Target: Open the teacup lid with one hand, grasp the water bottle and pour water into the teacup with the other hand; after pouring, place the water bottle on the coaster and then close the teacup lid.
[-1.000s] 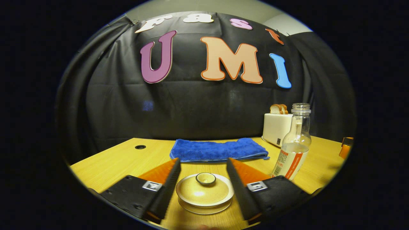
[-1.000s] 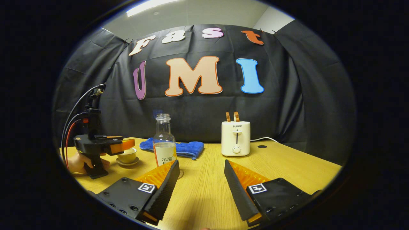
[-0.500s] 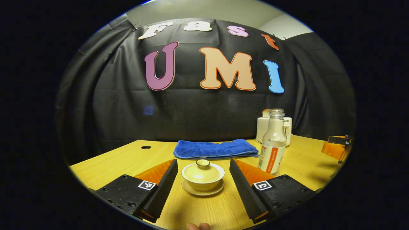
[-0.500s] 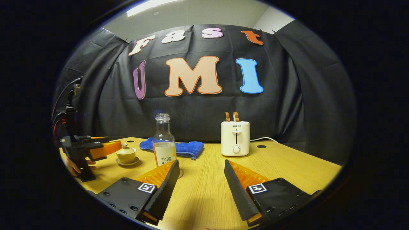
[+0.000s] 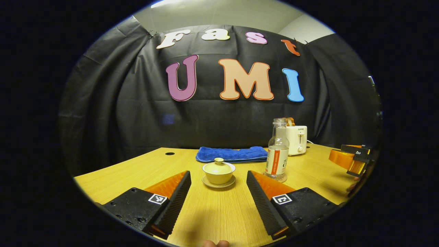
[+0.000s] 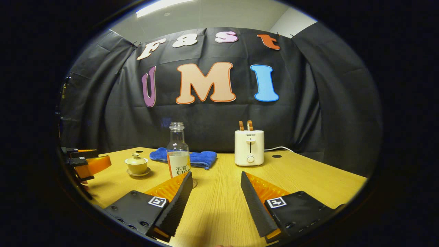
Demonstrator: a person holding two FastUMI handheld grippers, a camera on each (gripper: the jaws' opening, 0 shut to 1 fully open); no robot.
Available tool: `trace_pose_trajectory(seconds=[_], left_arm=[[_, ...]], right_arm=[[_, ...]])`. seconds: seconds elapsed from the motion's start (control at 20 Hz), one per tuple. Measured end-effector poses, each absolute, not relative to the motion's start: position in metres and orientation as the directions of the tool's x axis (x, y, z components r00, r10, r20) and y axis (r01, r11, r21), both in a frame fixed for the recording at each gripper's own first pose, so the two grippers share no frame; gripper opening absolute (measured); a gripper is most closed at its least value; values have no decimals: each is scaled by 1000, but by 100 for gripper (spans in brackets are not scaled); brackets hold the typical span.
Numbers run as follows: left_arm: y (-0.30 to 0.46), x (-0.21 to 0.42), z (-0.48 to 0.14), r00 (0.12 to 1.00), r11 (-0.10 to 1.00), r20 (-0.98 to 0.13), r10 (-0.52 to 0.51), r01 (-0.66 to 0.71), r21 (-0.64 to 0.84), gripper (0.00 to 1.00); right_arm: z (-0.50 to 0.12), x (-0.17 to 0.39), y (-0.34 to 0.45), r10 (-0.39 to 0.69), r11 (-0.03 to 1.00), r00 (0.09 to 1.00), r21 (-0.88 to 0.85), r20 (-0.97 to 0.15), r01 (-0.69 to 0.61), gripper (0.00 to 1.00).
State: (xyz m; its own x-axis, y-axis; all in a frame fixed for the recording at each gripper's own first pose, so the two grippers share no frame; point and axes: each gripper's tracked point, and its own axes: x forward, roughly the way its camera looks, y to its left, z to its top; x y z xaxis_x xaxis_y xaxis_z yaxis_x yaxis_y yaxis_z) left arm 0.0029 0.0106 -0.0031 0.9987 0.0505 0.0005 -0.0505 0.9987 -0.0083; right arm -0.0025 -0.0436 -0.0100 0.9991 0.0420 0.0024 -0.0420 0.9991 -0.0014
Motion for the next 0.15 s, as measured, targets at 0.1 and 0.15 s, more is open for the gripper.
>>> trace_pose_trajectory(seconds=[0.1,0.15], left_arm=[[10,-5,-4,998,998,1,56,-56,-8,95],[12,-9,-4,998,998,1,63,-63,-7,95]], right_arm=[[-8,-14,-34,43,999,999,-1,3,-43,89],[-9,-19,-34,39,999,999,-1,3,-39,90]])
